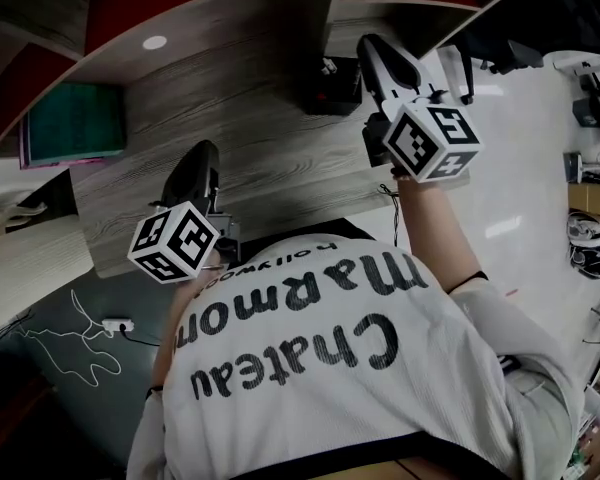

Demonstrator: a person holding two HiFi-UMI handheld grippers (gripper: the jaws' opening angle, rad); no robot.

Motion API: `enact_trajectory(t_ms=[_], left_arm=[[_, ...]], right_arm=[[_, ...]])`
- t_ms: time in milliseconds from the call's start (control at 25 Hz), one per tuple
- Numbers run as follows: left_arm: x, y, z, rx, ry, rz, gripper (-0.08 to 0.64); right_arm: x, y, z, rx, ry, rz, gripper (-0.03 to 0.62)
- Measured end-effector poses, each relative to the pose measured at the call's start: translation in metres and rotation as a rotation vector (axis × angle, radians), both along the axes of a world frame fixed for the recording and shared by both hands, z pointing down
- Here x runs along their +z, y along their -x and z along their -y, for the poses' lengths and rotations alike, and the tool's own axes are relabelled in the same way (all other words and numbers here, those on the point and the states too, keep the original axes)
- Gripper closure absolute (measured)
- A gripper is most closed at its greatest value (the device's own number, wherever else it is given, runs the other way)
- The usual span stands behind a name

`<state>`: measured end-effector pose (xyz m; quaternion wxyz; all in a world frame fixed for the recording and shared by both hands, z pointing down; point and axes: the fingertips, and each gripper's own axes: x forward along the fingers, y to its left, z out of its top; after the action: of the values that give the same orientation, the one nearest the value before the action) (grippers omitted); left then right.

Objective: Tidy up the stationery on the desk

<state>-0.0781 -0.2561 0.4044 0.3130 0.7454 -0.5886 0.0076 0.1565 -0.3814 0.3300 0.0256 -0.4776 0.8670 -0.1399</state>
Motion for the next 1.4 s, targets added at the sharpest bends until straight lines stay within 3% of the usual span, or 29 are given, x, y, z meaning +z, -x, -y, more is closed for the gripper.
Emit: enact_trajectory(t_ms=[1400], left_arm=[[-0.003, 0.003, -0.006, -0.017, -0.005, 0.006, 0.545]], right_arm=[[0.002, -0.002, 0.004, 0.013, -0.037, -0.009, 0.549]])
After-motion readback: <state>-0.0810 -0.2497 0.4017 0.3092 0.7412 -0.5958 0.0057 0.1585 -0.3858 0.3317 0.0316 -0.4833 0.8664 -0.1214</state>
